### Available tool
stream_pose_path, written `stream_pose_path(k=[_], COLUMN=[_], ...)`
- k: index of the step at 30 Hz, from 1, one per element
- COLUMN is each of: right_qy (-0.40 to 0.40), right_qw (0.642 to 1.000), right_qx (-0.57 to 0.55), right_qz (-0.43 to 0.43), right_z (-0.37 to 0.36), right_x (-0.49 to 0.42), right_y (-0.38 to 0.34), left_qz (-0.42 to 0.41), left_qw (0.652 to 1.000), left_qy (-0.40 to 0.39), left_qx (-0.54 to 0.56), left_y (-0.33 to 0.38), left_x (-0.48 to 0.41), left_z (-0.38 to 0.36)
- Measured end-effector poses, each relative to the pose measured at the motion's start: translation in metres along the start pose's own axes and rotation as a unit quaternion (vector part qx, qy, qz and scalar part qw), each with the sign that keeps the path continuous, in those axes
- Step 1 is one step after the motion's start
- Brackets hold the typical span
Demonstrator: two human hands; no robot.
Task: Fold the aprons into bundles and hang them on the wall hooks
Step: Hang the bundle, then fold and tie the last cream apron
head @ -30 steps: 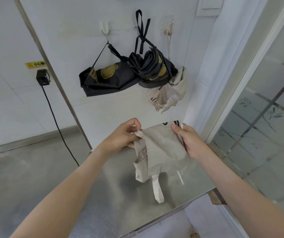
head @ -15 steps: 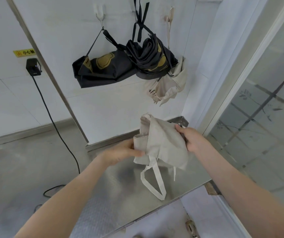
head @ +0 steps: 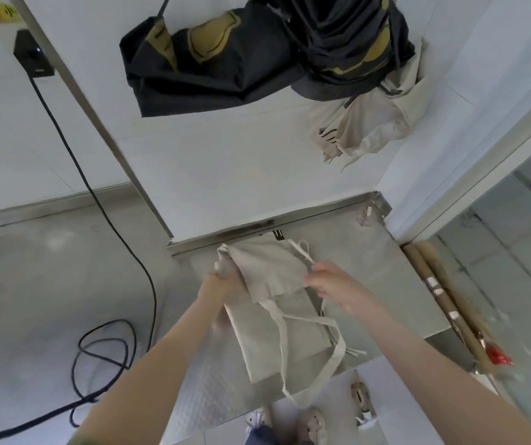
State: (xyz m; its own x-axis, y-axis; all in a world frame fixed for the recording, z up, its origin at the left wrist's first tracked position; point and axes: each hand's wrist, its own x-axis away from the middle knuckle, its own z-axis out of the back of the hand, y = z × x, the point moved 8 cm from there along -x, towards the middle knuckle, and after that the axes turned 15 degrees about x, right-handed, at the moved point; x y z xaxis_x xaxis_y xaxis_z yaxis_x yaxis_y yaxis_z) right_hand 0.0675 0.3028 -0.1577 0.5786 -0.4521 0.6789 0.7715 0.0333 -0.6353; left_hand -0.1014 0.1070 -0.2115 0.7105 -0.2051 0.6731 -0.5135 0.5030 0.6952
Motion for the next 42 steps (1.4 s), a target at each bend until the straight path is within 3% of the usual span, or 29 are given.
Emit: stream_pose_path(k=[2,4,7,10,14,18,20,23,27,31,37,40,42], right_qy=[0.04,0.083,0.126,0.119,0.066,-0.051,-0.093,-0.079,-0.052,0.0,0.057,0.075,0.088], right_qw=[0.999,0.996,0.984,0.991,0.997,0.991,0.992,0.996,0.994,0.994,0.996,0.995,0.995], right_qx=[0.017,0.035,0.12,0.054,0.001,-0.12,-0.083,0.041,0.095,0.111,0.044,0.046,0.027], right_qz=[0.004,0.012,0.026,0.029,0.036,0.0,-0.011,-0.026,-0.019,0.012,0.042,0.042,0.035], right_z=[-0.008,-0.01,-0.011,-0.012,-0.015,-0.03,-0.037,-0.037,-0.032,-0.027,-0.026,-0.02,-0.016], right_x=[-0.011,-0.02,-0.03,-0.041,-0.051,-0.05,-0.047,-0.052,-0.056,-0.065,-0.086,-0.092,-0.096], right_y=[0.006,0.008,0.006,-0.001,-0.01,-0.007,-0.001,0.018,0.02,0.002,-0.019,-0.016,-0.009], left_qz=[-0.041,-0.073,-0.091,-0.033,0.038,0.088,0.104,0.072,-0.085,-0.103,-0.105,-0.041,0.036], left_qw=[0.995,0.992,0.995,0.995,0.987,0.973,0.97,0.987,0.988,0.984,0.978,0.995,0.991], left_qy=[0.046,0.063,0.028,-0.026,-0.044,-0.051,-0.03,0.037,0.126,0.089,0.087,0.062,0.048], left_qx=[-0.077,-0.085,-0.017,0.092,0.151,0.207,0.22,0.141,0.027,-0.115,-0.159,-0.061,0.116], left_y=[0.0,0.001,0.004,-0.002,-0.008,-0.015,-0.015,0.0,0.04,0.05,0.053,0.044,0.033], left_x=[-0.006,-0.013,-0.025,-0.032,-0.037,-0.048,-0.052,-0.051,-0.038,-0.053,-0.068,-0.074,-0.075], left_z=[0.01,0.013,0.007,-0.007,-0.017,-0.022,-0.022,-0.014,0.005,0.001,0.0,-0.002,-0.004])
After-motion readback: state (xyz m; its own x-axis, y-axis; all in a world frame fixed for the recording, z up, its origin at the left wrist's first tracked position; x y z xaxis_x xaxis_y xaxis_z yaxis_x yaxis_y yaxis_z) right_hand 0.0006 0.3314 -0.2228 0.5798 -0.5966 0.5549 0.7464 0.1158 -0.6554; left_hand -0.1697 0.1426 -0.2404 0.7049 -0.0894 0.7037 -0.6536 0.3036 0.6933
